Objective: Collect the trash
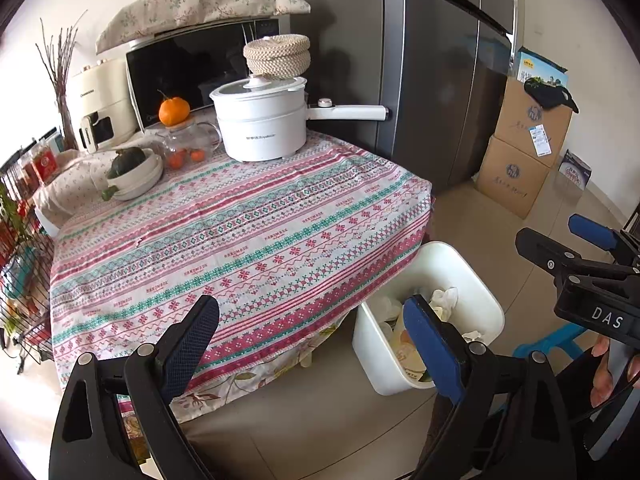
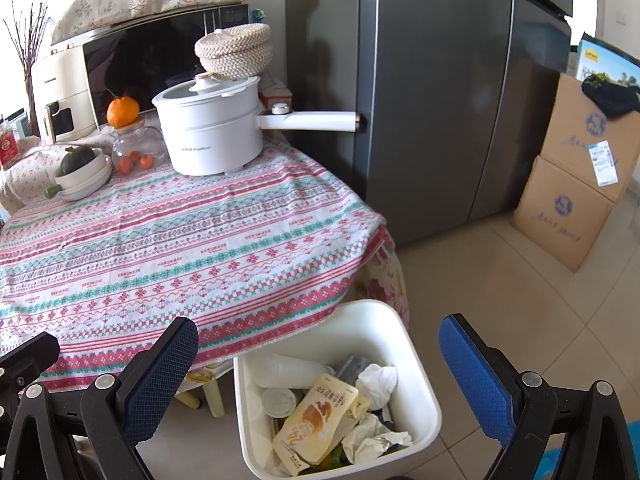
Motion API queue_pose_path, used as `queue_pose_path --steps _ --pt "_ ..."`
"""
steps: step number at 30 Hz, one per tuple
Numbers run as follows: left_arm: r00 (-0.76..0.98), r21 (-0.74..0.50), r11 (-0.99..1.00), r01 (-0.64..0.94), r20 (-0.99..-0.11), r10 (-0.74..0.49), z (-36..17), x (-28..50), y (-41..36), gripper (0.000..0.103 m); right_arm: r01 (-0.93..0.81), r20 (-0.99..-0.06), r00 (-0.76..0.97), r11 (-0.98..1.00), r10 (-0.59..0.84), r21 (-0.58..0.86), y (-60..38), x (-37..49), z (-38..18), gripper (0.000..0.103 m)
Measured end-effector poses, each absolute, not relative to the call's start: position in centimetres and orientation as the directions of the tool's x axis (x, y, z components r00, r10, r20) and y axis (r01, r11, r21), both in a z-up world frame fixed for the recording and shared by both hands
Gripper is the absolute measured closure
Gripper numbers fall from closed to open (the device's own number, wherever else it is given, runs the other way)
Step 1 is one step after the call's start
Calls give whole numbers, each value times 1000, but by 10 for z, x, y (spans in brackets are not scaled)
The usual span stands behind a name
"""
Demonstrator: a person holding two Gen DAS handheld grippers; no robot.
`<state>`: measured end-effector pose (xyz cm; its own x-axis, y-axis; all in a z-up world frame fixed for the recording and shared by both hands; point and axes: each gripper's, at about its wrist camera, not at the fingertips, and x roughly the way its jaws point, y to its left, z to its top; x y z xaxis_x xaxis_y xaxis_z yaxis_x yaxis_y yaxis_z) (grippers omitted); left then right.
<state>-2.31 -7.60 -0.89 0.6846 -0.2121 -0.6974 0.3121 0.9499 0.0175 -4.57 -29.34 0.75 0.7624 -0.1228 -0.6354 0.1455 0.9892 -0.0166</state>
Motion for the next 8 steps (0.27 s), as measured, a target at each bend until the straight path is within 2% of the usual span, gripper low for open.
queue_pose_path --steps 8 --pt "683 10 951 309 -698 -215 -10 -20 -74 8 142 -640 759 990 -117 -13 -294 -44 6 3"
